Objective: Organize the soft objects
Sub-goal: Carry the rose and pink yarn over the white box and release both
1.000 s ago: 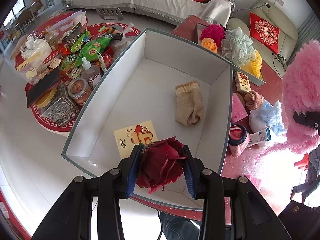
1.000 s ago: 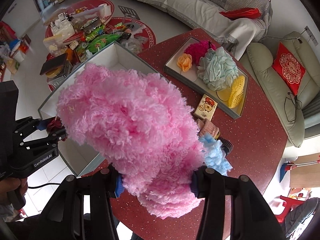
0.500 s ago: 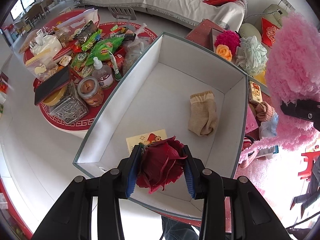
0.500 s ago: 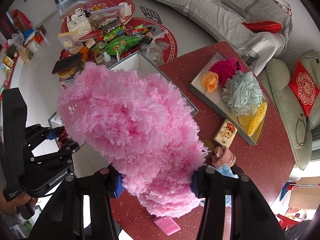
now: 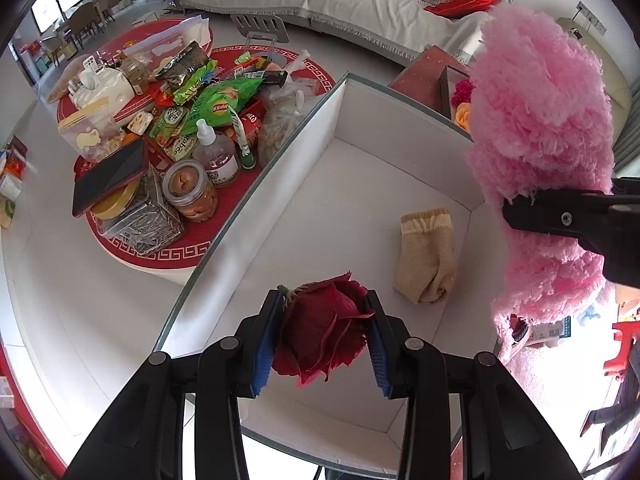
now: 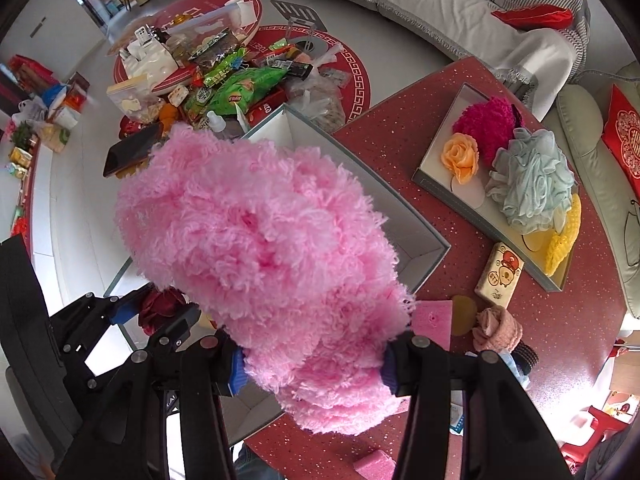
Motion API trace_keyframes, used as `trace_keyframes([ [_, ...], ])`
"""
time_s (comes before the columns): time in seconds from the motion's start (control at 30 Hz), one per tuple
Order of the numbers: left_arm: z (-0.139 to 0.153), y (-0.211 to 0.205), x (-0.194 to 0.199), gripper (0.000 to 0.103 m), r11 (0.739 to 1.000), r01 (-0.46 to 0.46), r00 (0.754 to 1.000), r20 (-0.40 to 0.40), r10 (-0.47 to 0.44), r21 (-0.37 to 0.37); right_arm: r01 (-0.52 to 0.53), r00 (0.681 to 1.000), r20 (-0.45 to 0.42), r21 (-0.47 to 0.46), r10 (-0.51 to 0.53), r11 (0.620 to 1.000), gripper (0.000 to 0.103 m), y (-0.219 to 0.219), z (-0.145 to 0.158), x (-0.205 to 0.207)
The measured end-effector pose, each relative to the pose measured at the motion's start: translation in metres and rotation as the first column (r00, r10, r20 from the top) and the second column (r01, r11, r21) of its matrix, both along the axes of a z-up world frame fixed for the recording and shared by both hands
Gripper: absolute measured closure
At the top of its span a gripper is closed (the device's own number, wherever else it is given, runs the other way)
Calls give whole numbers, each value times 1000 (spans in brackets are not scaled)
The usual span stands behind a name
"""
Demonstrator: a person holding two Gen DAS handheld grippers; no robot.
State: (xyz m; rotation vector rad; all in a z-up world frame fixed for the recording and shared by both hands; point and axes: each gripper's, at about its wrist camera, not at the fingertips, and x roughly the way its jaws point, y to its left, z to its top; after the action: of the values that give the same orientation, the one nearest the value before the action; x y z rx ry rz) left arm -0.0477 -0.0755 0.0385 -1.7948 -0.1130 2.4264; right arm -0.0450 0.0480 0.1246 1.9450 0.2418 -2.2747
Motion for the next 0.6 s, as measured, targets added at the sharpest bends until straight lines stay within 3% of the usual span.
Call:
trace_keyframes([
  [0.23,-4,-8,-5,61,1000,-30,1000,8,30,-7,12,1000,-2,-38,-12,999,49,-17,0,-16],
  [0.6,-17,-3,-4,61,1000,-12,999,42,12,-5,8,999,53,-10,-8,1000,48,-27,-24,-20],
])
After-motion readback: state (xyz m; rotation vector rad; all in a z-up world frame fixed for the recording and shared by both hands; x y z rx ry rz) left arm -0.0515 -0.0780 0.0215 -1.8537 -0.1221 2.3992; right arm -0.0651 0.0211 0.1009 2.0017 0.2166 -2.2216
